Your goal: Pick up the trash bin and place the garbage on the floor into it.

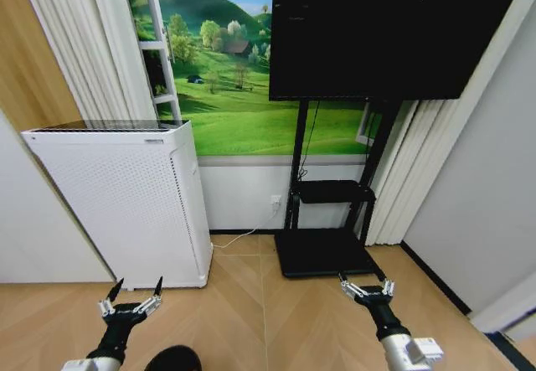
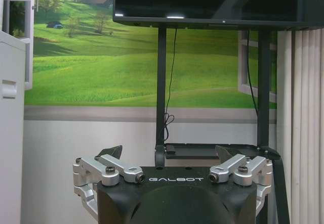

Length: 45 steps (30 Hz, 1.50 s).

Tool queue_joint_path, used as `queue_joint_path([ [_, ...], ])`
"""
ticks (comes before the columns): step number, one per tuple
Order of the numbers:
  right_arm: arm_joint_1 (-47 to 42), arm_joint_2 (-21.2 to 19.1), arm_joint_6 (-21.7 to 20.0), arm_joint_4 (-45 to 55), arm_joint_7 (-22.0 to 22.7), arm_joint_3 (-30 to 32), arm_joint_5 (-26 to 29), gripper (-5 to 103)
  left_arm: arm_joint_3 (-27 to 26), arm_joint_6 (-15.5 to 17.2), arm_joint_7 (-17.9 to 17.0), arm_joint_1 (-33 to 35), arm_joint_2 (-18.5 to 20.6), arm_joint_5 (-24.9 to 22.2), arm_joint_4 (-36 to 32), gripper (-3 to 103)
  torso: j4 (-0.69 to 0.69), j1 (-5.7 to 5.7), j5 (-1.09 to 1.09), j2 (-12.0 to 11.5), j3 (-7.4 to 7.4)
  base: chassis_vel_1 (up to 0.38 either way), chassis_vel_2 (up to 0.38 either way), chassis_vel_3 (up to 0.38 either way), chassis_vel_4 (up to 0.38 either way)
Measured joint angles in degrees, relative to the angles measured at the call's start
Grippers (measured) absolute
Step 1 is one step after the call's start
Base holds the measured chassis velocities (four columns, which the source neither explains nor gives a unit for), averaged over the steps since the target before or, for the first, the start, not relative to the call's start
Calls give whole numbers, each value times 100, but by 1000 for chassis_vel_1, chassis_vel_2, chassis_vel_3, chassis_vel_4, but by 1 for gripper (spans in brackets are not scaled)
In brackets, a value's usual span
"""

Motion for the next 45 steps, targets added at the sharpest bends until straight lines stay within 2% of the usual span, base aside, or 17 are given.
queue_joint_path([
  [16, 0, 0, 0, 0, 0, 0, 0, 100, 0, -1, 0, 0, 0, 0, 0, 100, 0, -2, 2, -8, -4, 249, -243, -250, 252],
  [18, 0, 0, 0, 0, 0, 0, 0, 100, 0, -1, 0, 0, 0, 0, 0, 100, -1, -3, -4, -8, -5, 353, -364, -351, 365],
  [21, 0, 0, 0, 0, 0, 0, 0, 100, 0, -1, 0, 0, 0, 0, 0, 100, 0, -4, 5, -9, -6, 378, -367, -389, 382],
  [24, -1, 0, 1, 0, 1, 1, 0, 100, 0, -1, 0, 0, 0, 0, 0, 100, -1, -4, -7, -9, -7, 366, -404, -365, 377],
  [26, 0, 0, 0, -1, 0, 0, 0, 100, 0, -1, 0, 0, 0, 0, 0, 100, 0, -4, 6, -11, -6, 380, -363, -356, 359],
  [29, -1, 0, 0, 0, 0, 0, 0, 100, 0, -1, 0, 1, 0, 0, 1, 100, -1, -5, -8, -11, -7, 353, -367, -315, 357],
  [32, 0, -1, 0, -1, 0, 0, 0, 100, 0, -1, 0, 0, 0, 0, 0, 100, 0, -4, 7, -12, -6, 347, -353, -355, 360],
  [34, 0, 0, 0, 0, 0, 0, 0, 100, 1, -1, 0, 0, 0, 0, 1, 100, -1, -4, -8, -12, -7, 316, -353, -354, 359],
  [35, 0, 0, 0, 0, 0, 0, 0, 100, 1, -1, 0, 0, 0, 0, 1, 100, -1, -4, -8, -12, -7, 316, -331, -360, 355],
  [37, 0, -1, 0, -1, 1, 0, 0, 100, 0, -1, 0, 0, 0, 0, 0, 100, 0, -4, 7, -13, -7, 354, -327, -364, 311],
  [39, -1, 0, -1, -1, 0, 0, 0, 100, 0, -1, 0, 0, 0, 0, 0, 100, 0, -4, 3, -12, -7, 330, -323, -353, 328],
  [40, -1, 0, 0, 0, 0, 0, 0, 100, 1, 0, 0, 0, 0, -1, 1, 100, -1, -4, -9, -13, -7, 337, -383, -374, 354],
  [41, 0, 0, 0, 0, 0, 0, 0, 100, 1, 0, 0, 0, 1, 0, 1, 100, 0, -4, 1, -13, -8, 387, -337, -374, 354],
  [43, 0, 0, -1, 0, 0, 0, 0, 100, 0, -1, 0, 0, 0, 0, 0, 100, 0, -4, 7, -12, -7, 387, -358, -363, 358],
  [45, 0, 0, 0, 0, 0, 0, 0, 100, 0, 0, 0, 0, 0, 0, 0, 100, 0, -4, -1, -13, -7, 358, -378, -321, 341],
])
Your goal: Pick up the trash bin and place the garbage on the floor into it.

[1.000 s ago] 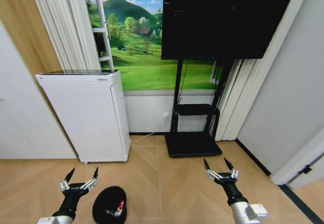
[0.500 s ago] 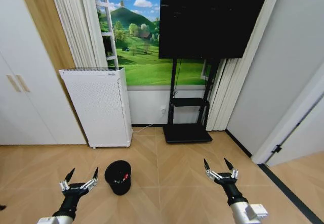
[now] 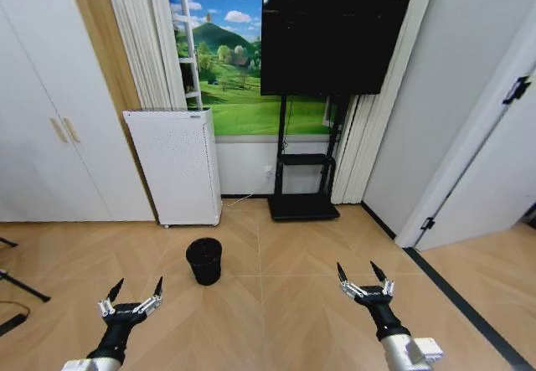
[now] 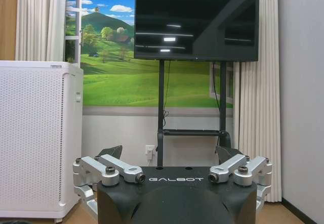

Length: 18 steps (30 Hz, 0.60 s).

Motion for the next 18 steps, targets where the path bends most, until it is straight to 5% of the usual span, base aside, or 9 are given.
queue_joint_path([
  [8, -2, 0, 0, 0, 0, 0, 0, 100, 0, 0, -1, 1, 0, 0, 0, 100, -1, -3, 0, 1, -2, 200, -175, -231, 225],
  [18, 4, 0, 0, 0, 0, 0, 0, 100, 0, 0, 0, -1, 0, 0, 0, 100, 0, 3, 1, -4, 1, -49, 34, 53, -28],
])
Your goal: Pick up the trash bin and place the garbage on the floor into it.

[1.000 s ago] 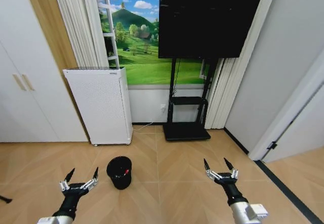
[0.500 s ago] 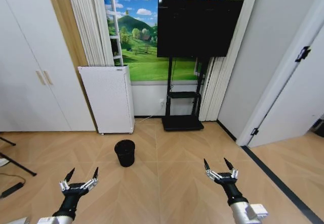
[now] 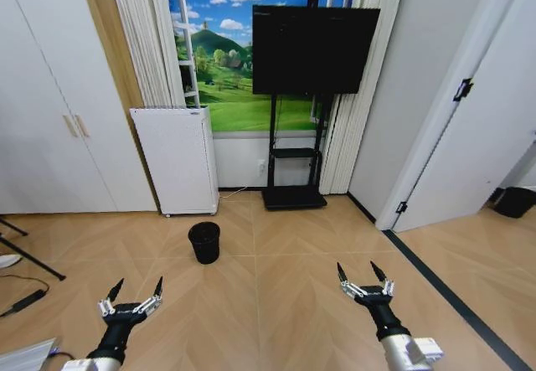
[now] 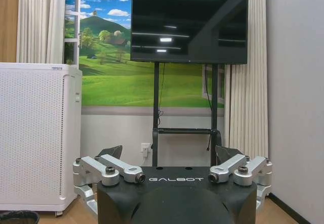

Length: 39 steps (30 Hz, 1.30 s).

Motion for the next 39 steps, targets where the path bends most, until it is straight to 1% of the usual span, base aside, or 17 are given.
queue_joint_path([
  [39, -3, 0, 0, 0, 0, 0, 0, 100, 0, 0, 0, 0, 0, 0, 0, 100, -1, -3, 0, 2, -2, 0, 3, 1, -1],
])
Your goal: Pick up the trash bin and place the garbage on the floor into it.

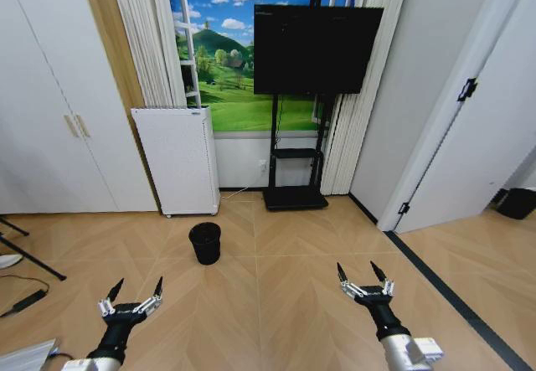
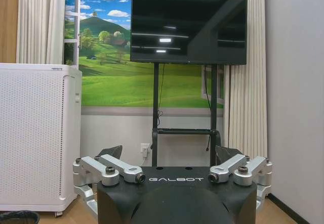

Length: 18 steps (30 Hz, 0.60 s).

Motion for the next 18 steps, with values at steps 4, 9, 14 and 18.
queue_joint_path([
  [4, 0, 0, 0, 0, 0, 0, 0, 100, 0, 0, 0, 0, 0, 0, 0, 100, 0, 0, 0, 0, 0, 0, 0, 0, 0],
  [9, 0, 0, 0, 0, 0, 0, 0, 100, 0, 0, 0, 0, 0, 0, 0, 100, 0, 0, 0, 0, 0, 0, 0, 0, 0],
  [14, 0, 0, 0, 0, 0, 0, 0, 100, 0, 0, 1, 0, 0, 0, 0, 100, 0, 0, 0, 0, 0, 0, 0, 0, 0],
  [18, 0, 0, 0, 0, 0, 0, 0, 100, 0, 0, 0, 0, 0, 0, 0, 100, 0, 0, 0, 0, 0, 0, 0, 0, 0],
])
